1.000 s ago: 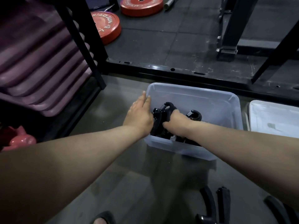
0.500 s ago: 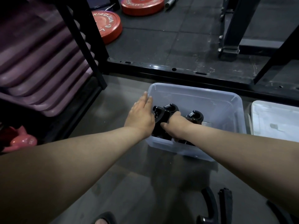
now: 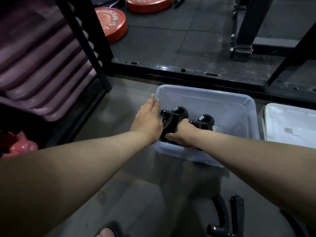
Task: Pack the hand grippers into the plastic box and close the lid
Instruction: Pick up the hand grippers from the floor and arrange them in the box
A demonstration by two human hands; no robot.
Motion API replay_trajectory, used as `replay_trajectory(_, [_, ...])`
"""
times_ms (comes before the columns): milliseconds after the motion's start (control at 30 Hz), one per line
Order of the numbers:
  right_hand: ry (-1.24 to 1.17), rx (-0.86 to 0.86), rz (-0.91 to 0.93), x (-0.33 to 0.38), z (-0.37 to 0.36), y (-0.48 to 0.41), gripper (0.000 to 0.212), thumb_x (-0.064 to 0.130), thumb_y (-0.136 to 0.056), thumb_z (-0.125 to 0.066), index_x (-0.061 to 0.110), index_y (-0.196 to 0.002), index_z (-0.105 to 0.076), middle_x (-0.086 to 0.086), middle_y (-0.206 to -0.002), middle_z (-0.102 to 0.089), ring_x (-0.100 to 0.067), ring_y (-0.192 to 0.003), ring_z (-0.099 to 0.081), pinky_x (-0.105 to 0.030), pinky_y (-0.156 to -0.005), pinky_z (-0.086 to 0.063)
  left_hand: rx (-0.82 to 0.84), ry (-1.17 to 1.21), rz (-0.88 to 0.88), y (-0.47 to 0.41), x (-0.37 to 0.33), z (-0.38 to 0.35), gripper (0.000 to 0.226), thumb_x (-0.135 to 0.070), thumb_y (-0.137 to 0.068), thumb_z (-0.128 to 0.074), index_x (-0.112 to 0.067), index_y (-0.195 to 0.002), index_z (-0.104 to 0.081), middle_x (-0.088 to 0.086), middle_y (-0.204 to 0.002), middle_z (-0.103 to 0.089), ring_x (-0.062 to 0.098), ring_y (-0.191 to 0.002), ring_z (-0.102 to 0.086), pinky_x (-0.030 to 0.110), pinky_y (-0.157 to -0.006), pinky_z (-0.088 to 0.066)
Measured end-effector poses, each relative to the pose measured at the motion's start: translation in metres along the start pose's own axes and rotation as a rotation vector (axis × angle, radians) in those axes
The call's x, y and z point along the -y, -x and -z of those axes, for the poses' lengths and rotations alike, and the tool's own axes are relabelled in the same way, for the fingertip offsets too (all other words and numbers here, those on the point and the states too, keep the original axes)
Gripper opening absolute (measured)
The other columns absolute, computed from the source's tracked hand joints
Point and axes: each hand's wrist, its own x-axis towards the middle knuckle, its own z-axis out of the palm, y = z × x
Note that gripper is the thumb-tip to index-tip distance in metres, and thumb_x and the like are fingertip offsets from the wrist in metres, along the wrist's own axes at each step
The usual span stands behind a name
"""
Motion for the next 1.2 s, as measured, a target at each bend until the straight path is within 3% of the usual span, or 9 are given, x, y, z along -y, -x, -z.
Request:
replay_trajectory(100, [0.011,-0.038,-0.042,0.0,-0.001,0.0,0.072,0.045,-0.091,-0.06,-0.009,-0.131,-0.034,-0.015,-0.123,-0.058,-0.03,-0.112,-0.056,-0.028,-0.08,-0.037,0.007,-0.01,-0.004,0.0,0.0,0.0,0.063,-0.016,-0.097,-0.035,-0.016,-0.156,-0.014,-0.001,-0.165,0.003,0.017,-0.15,-0.005,0.033,-0.12,-0.009])
replay_trajectory(233, [0.01,-0.069,-0.005,-0.004,-0.002,-0.001,0.068,0.047,-0.095,-0.051,-0.012,-0.126,-0.036,-0.02,-0.117,-0.061,-0.033,-0.108,-0.059,-0.03,-0.08,-0.041,0.015,-0.017,-0.008,0.0,0.0,-0.001,0.064,-0.015,-0.097,-0.035,-0.016,-0.156,-0.013,0.0,-0.165,0.004,0.018,-0.15,-0.004,0.034,-0.121,-0.01])
replay_trajectory(400, [0.0,-0.136,0.056,-0.012,0.006,0.016,0.045,0.03,-0.098,-0.046,-0.005,-0.125,-0.038,-0.021,-0.109,-0.058,-0.035,-0.103,-0.059,-0.034,-0.078,-0.044,0.025,-0.027,-0.014,0.0,0.001,0.0,0.064,-0.015,-0.096,-0.036,-0.015,-0.156,-0.013,0.001,-0.165,0.005,0.018,-0.15,-0.004,0.034,-0.122,-0.01])
replay_trajectory(567, [0.127,-0.18,0.111,-0.038,0.024,0.041,0.024,0.032,-0.096,-0.041,0.012,-0.108,-0.038,-0.009,-0.091,-0.061,-0.031,-0.09,-0.06,-0.039,-0.078,-0.046,0.038,-0.016,0.005,0.0,0.001,0.002,0.067,-0.014,-0.095,-0.038,-0.017,-0.157,-0.012,-0.001,-0.165,0.005,0.017,-0.15,-0.003,0.033,-0.121,-0.008])
replay_trajectory(633, [0.184,-0.234,0.139,-0.053,0.032,0.057,0.023,0.032,-0.095,-0.039,0.016,-0.111,-0.037,-0.01,-0.091,-0.064,-0.033,-0.086,-0.059,-0.044,-0.08,-0.049,0.042,-0.021,0.011,0.001,0.0,0.003,0.068,-0.014,-0.094,-0.037,-0.018,-0.157,-0.011,-0.002,-0.165,0.006,0.016,-0.15,-0.003,0.032,-0.121,-0.008])
replay_trajectory(767, [0.274,-0.327,0.139,-0.08,0.048,0.082,0.028,0.029,-0.096,-0.037,0.019,-0.122,-0.039,-0.009,-0.091,-0.063,-0.03,-0.077,-0.055,-0.039,-0.069,-0.045,0.037,-0.057,0.035,0.003,-0.006,0.003,0.068,-0.015,-0.094,-0.036,-0.018,-0.157,-0.011,-0.003,-0.165,0.006,0.017,-0.15,-0.003,0.032,-0.121,-0.006])
replay_trajectory(867, [0.267,-0.321,0.124,-0.092,0.055,0.092,0.033,0.031,-0.097,-0.034,0.021,-0.129,-0.038,-0.004,-0.09,-0.061,-0.028,-0.078,-0.059,-0.041,-0.074,-0.049,0.019,-0.152,0.008,0.002,-0.008,0.001,0.065,-0.017,-0.095,-0.035,-0.015,-0.156,-0.013,0.001,-0.165,0.006,0.019,-0.151,0.001,0.034,-0.122,-0.002])
replay_trajectory(1067, [0.368,-0.343,0.196,-0.097,0.052,0.104,0.027,0.031,-0.099,-0.032,0.02,-0.12,-0.044,-0.005,-0.098,-0.058,-0.03,-0.081,-0.055,-0.037,-0.069,-0.039,0.071,-0.178,-0.167,0.017,-0.044,-0.019,0.064,-0.015,-0.093,-0.034,-0.014,-0.155,-0.019,0.001,-0.165,0.0,0.019,-0.151,0.001,0.035,-0.123,0.002])
replay_trajectory(1200, [0.346,-0.321,0.25,-0.105,0.054,0.114,0.026,0.033,-0.099,-0.031,0.017,-0.117,-0.041,-0.01,-0.105,-0.063,-0.035,-0.085,-0.059,-0.042,-0.074,-0.047,0.087,-0.143,-0.215,0.025,-0.061,-0.027,0.062,-0.016,-0.094,-0.033,-0.012,-0.155,-0.02,0.002,-0.165,-0.006,0.019,-0.151,-0.005,0.037,-0.123,-0.004])
